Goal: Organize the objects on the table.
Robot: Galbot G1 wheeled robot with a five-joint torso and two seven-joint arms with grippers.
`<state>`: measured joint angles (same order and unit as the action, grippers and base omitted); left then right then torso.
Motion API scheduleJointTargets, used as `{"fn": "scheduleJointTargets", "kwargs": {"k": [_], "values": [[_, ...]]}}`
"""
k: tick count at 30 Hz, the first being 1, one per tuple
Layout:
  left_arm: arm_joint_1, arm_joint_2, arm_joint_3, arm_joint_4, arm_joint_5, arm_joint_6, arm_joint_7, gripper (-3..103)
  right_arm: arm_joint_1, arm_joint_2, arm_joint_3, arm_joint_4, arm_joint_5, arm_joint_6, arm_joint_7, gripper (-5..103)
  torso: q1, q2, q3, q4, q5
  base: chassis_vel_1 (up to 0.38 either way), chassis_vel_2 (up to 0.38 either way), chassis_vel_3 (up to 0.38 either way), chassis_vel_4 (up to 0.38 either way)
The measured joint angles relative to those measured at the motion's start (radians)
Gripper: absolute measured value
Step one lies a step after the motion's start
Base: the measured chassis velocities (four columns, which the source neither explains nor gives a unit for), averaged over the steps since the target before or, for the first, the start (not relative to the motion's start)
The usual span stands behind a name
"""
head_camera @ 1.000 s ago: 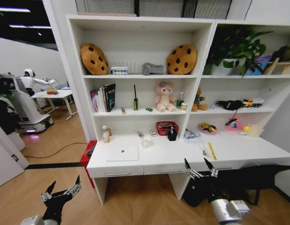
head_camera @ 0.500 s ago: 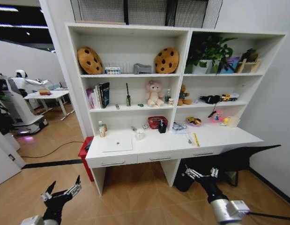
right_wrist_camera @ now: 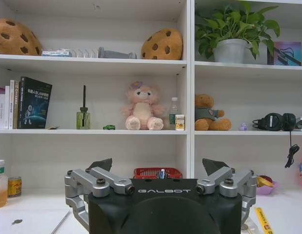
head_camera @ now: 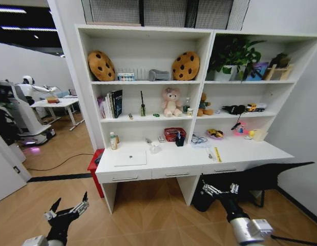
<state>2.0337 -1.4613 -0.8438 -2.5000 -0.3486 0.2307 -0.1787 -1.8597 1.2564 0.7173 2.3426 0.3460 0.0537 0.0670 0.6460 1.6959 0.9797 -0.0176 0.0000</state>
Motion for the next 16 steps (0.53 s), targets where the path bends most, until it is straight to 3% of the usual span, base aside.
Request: {"fn": "scheduleJointTargets", "kwargs": {"k": [16], "values": [[0.000,0.000,0.000,0.000,0.000,0.000,0.000,100,0.000,0.000,0.000,0.000,0.000,0.000,0.000,100,0.000,0.000,0.000,0.0000,0.0000,0.000,0.000,0.000,0.000]]}}
